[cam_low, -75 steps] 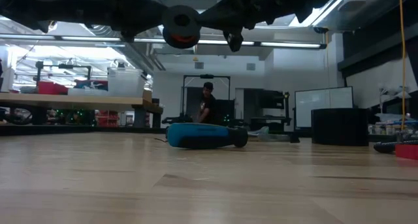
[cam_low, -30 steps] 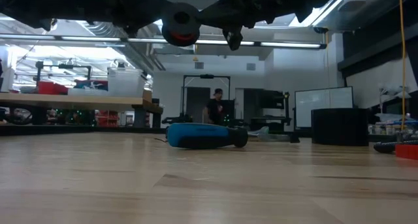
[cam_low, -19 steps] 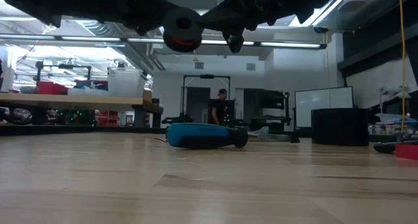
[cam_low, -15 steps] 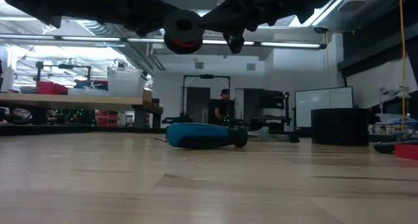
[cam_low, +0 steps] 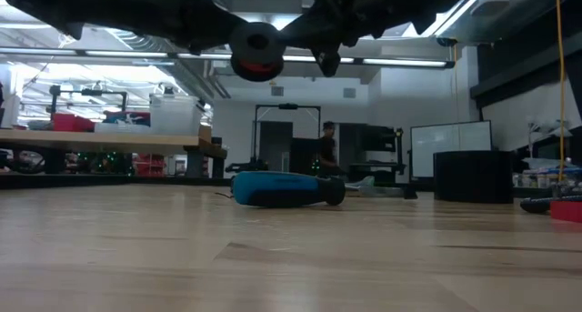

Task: Coil cords
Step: Uncoil the red wire from the spool

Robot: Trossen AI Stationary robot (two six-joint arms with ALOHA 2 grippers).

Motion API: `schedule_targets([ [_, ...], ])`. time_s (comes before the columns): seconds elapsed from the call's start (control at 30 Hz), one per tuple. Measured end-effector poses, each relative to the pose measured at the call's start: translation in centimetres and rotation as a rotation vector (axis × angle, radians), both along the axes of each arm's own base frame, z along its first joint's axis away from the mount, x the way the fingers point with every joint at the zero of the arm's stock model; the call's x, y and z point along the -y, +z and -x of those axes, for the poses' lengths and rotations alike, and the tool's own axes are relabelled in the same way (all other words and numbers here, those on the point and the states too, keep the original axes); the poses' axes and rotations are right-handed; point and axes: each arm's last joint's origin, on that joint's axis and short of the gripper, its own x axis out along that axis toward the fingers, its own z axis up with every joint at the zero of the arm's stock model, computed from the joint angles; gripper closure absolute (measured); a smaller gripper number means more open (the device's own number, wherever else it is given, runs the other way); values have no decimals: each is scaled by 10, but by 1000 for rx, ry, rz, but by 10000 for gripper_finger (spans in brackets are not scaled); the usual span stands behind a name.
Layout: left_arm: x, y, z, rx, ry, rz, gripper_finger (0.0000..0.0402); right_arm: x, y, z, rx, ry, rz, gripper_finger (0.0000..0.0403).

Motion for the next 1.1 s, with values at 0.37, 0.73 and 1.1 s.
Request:
schedule_targets([
  [0.37, -7, 6, 0, 49, 87, -51, 398, 1, 3, -1, 16, -8, 3, 403],
  [0.73, -15, 17, -6, 76, 132, -68, 400, 1, 4, 0, 17, -8, 3, 403],
  [1.1, -17, 36, -13, 105, 157, -145, 401, 0, 5, 0, 27, 2, 2, 403],
])
